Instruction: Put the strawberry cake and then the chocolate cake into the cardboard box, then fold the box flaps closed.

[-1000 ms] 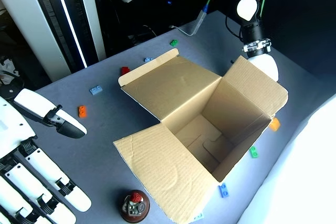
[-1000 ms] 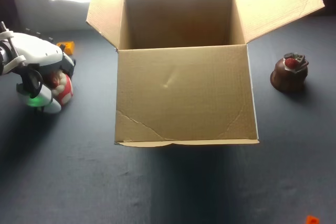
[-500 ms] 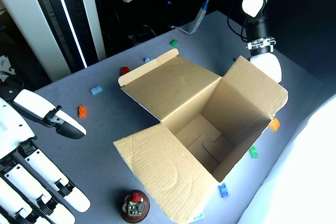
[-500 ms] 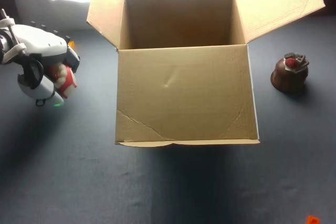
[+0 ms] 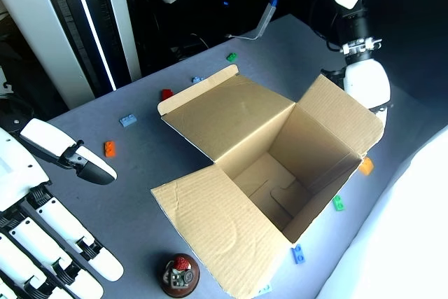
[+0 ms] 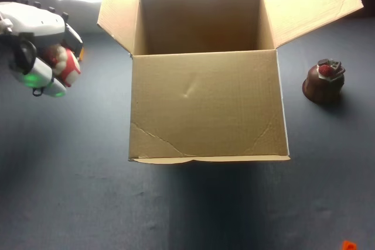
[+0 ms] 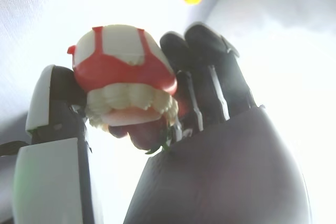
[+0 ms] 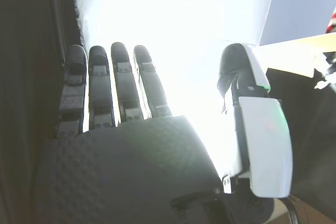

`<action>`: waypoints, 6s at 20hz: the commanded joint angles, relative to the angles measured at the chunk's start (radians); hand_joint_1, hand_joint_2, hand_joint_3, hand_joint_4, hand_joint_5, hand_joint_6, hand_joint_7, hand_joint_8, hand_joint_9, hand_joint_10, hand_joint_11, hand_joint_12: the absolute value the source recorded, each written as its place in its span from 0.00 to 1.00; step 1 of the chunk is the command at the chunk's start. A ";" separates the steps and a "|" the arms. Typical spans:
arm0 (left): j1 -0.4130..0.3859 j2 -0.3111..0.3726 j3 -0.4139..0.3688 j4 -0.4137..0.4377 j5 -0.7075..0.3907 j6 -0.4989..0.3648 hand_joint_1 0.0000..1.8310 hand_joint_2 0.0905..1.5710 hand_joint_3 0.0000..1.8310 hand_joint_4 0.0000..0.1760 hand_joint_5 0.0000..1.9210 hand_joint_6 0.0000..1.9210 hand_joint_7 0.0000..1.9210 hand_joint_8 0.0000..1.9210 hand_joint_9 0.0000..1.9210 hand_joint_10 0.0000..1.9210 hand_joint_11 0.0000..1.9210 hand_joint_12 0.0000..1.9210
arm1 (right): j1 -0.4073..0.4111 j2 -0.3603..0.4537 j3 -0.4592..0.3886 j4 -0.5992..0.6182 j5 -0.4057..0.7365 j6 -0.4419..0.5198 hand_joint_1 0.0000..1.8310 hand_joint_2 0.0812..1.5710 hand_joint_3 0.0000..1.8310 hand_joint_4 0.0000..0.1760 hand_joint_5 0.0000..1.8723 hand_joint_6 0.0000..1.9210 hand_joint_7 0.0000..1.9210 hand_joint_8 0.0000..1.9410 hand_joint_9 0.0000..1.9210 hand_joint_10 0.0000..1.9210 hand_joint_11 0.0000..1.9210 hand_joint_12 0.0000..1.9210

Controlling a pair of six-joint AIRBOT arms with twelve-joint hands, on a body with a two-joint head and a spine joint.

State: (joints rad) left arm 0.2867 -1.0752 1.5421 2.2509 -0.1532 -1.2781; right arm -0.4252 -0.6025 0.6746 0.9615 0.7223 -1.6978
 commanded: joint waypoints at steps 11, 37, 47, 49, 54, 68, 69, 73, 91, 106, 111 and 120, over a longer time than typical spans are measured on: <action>-0.186 0.043 0.001 0.062 0.008 0.004 0.61 0.82 0.00 0.00 0.34 0.72 0.34 0.84 0.21 0.82 0.15 0.97 | 0.006 0.013 0.003 -0.039 0.109 0.002 0.04 0.76 0.00 0.00 0.06 0.00 0.07 0.00 0.06 0.00 0.00 0.18; -0.411 0.065 -0.002 0.113 -0.077 0.009 0.60 0.83 0.00 0.00 0.32 0.74 0.33 0.86 0.21 0.81 0.14 0.96 | 0.006 0.013 0.003 -0.039 0.112 0.003 0.07 0.75 0.00 0.00 0.07 0.00 0.07 0.00 0.06 0.00 0.00 0.20; -0.493 0.065 -0.007 0.065 -0.118 0.074 0.60 0.82 0.00 0.00 0.32 0.75 0.34 0.84 0.22 0.80 0.15 0.95 | 0.006 0.013 0.003 -0.039 0.116 0.003 0.06 0.76 0.00 0.00 0.06 0.00 0.08 0.00 0.06 0.00 0.00 0.16; -0.508 0.066 -0.013 0.027 -0.147 0.118 0.60 0.82 0.00 0.00 0.32 0.75 0.34 0.84 0.22 0.80 0.15 0.95 | 0.006 0.013 0.003 -0.039 0.116 0.003 0.06 0.76 0.00 0.00 0.07 0.00 0.08 0.00 0.07 0.00 0.00 0.18; -0.523 0.068 -0.028 -0.164 -0.208 0.291 0.60 0.83 0.00 0.00 0.32 0.76 0.34 0.84 0.22 0.79 0.16 0.94 | 0.006 0.013 0.003 -0.039 0.116 0.003 0.06 0.76 0.00 0.00 0.06 0.00 0.08 0.00 0.06 0.00 0.00 0.17; -0.487 0.043 -0.056 -0.507 -0.370 0.569 0.60 0.82 0.00 0.00 0.34 0.73 0.34 0.84 0.21 0.79 0.16 0.94 | 0.006 0.013 0.003 -0.039 0.126 0.005 0.06 0.76 0.00 0.00 0.05 0.00 0.07 0.00 0.06 0.00 0.00 0.16; -0.482 0.038 -0.057 -0.524 -0.379 0.582 0.60 0.82 0.00 0.00 0.33 0.73 0.33 0.85 0.21 0.79 0.16 0.94 | 0.006 0.013 0.003 -0.039 0.129 0.006 0.06 0.76 0.00 0.00 0.05 0.00 0.07 0.00 0.06 0.00 0.00 0.16; -0.475 0.017 -0.052 -0.548 -0.419 0.628 0.60 0.82 0.00 0.00 0.33 0.73 0.34 0.84 0.22 0.79 0.15 0.94 | 0.006 0.013 0.003 -0.039 0.130 0.007 0.04 0.76 0.00 0.00 0.05 0.00 0.07 0.00 0.06 0.00 0.00 0.16; -0.452 -0.053 -0.044 -0.492 -0.602 0.756 0.60 0.82 0.00 0.00 0.32 0.74 0.34 0.84 0.22 0.79 0.16 0.94 | 0.006 0.013 0.004 -0.039 0.133 0.012 0.05 0.76 0.00 0.00 0.05 0.00 0.08 0.00 0.07 0.00 0.00 0.14; -0.406 -0.124 0.002 -0.574 -0.578 0.946 0.60 0.83 0.00 0.00 0.33 0.74 0.33 0.86 0.20 0.81 0.14 0.95 | 0.006 0.013 0.004 -0.039 0.134 0.015 0.06 0.76 0.00 0.00 0.07 0.00 0.08 0.00 0.07 0.00 0.00 0.16; -0.377 -0.140 0.007 -0.620 -0.563 1.020 0.60 0.82 0.00 0.00 0.33 0.74 0.34 0.84 0.21 0.80 0.14 0.95 | 0.005 0.013 0.004 -0.038 0.138 0.017 0.07 0.76 0.00 0.00 0.07 0.00 0.08 0.00 0.07 0.00 0.00 0.18; -0.316 -0.152 -0.005 -0.718 -0.542 1.121 0.61 0.82 0.00 0.00 0.34 0.71 0.34 0.85 0.21 0.79 0.15 0.95 | 0.004 0.007 0.028 0.025 0.135 0.032 0.08 0.76 0.00 0.00 0.07 0.00 0.08 0.00 0.07 0.00 0.00 0.19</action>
State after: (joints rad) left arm -0.0124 -1.2316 1.5379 1.6009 -0.6849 -0.1551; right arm -0.4286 -0.6048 0.6991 1.0313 0.7582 -1.6722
